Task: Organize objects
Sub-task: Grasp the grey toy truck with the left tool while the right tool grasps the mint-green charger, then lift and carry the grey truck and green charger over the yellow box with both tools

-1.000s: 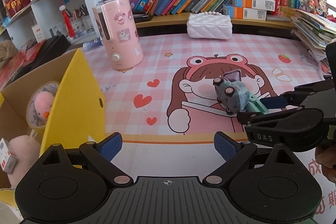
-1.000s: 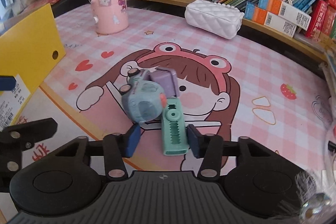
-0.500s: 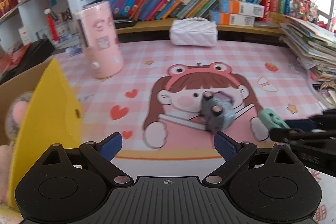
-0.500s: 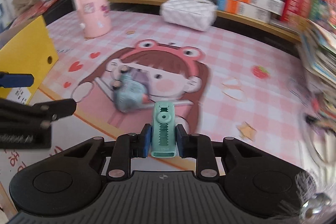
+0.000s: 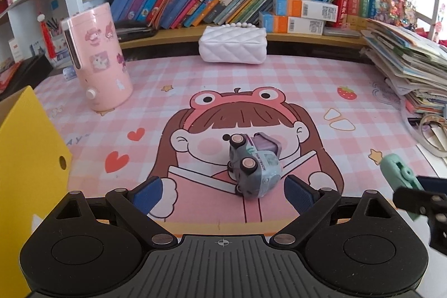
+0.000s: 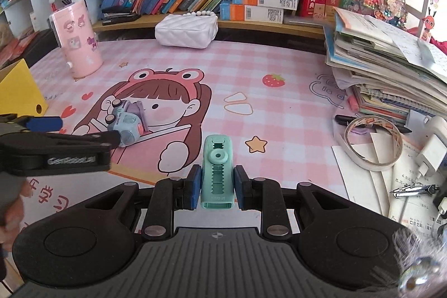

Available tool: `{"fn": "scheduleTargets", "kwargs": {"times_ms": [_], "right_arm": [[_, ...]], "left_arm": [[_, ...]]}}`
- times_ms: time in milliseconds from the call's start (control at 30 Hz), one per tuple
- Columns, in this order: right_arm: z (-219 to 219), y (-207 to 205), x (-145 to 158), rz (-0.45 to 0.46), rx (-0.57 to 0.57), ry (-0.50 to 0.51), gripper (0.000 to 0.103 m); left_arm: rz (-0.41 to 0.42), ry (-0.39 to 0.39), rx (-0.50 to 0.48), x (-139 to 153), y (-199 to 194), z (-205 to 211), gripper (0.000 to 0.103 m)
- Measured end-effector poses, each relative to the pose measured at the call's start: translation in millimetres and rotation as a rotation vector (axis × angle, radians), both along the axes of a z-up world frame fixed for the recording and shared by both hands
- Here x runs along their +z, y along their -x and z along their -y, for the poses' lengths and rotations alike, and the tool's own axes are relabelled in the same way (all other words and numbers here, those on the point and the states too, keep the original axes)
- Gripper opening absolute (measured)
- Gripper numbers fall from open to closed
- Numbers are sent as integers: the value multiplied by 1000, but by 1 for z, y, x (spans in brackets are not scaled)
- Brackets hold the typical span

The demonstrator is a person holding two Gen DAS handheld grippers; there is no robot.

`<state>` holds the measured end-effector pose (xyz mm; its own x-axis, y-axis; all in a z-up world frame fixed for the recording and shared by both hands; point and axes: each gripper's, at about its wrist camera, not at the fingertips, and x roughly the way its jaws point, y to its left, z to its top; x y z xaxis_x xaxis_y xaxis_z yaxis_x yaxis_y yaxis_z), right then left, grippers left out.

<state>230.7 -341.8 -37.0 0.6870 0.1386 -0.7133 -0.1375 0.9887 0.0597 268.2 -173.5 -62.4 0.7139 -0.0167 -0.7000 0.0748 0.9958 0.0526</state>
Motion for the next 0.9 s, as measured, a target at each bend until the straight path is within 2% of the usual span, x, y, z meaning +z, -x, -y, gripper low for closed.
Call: {"fn": "scheduleTargets", "kwargs": {"times_ms": [133, 233, 433, 500, 600, 733, 900], "right_arm": [[0, 0, 0, -1, 0, 0, 23], [-1, -1, 1, 3, 0, 8, 23], [3, -3, 2, 3, -12, 16, 23], [5, -3, 2, 0, -20, 17, 23], [9, -1, 2, -5, -32, 15, 23], [9, 0, 2, -16, -46, 3, 23], [3, 4, 5, -16, -47, -6, 23]], "left_arm": [[-15, 20, 34, -5, -13, 3, 94], [4, 18, -11, -4, -21, 16, 93], [-34, -6, -24, -19, -37, 28, 76], [-48, -3, -16, -23, -40, 27, 68], [-43, 21, -21, -25, -42, 26, 50], [-47, 31, -35, -21, -37, 23, 42], [-4, 71, -38, 0, -14, 8, 42]]}}
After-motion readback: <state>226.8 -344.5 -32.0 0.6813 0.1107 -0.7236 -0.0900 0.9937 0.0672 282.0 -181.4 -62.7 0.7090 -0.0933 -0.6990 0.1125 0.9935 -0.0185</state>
